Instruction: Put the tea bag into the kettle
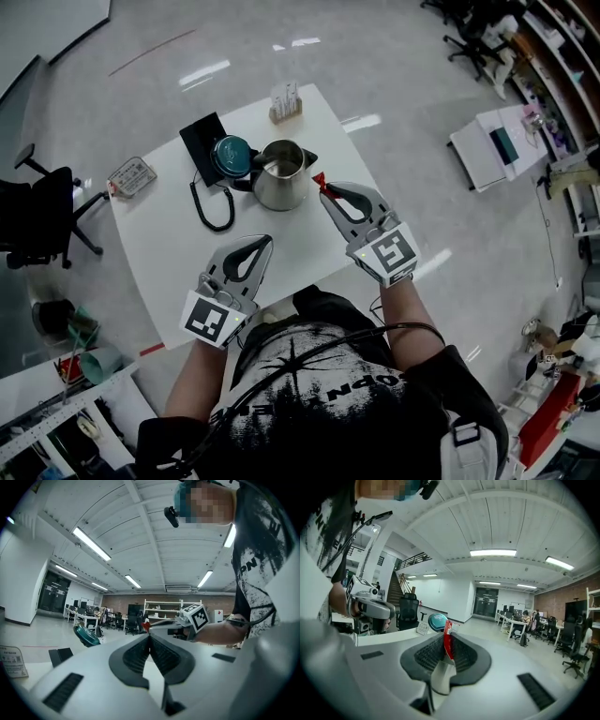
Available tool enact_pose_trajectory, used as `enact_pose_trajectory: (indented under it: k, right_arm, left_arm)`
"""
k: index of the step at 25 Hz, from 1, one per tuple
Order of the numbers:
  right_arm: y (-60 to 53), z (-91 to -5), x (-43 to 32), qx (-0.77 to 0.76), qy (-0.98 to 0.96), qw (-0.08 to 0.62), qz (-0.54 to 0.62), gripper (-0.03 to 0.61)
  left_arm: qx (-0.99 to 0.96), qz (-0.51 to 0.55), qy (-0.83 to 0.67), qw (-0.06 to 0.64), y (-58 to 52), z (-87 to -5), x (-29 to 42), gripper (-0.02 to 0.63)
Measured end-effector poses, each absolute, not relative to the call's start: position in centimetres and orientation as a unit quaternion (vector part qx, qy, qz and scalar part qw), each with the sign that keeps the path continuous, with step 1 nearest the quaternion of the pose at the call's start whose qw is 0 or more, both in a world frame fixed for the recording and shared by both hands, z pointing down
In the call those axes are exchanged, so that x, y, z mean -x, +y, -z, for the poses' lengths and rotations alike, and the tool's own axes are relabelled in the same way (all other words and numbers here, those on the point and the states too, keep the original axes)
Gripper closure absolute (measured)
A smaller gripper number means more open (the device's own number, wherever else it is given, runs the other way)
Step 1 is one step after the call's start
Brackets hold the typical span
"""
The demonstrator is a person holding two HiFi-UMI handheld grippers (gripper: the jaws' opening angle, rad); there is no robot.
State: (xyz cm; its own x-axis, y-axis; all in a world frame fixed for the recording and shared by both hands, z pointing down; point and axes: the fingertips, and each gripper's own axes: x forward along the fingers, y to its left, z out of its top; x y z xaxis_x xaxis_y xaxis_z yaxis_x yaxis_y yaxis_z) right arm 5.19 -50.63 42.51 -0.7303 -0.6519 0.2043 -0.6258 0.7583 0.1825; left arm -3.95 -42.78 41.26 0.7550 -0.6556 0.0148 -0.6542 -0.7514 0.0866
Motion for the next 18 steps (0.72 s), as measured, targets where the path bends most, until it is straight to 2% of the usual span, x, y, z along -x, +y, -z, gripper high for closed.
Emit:
enact_pose_trajectory:
  k: [18]
  right_arm:
    - [-60.2, -45.8, 0.0, -0.258, -0.954, 0.151, 0.036, 0.531]
  left_arm:
    - [-0.919, 0.012, -0.385, 0.091, -49.5, -44.0, 2.2, 0.603]
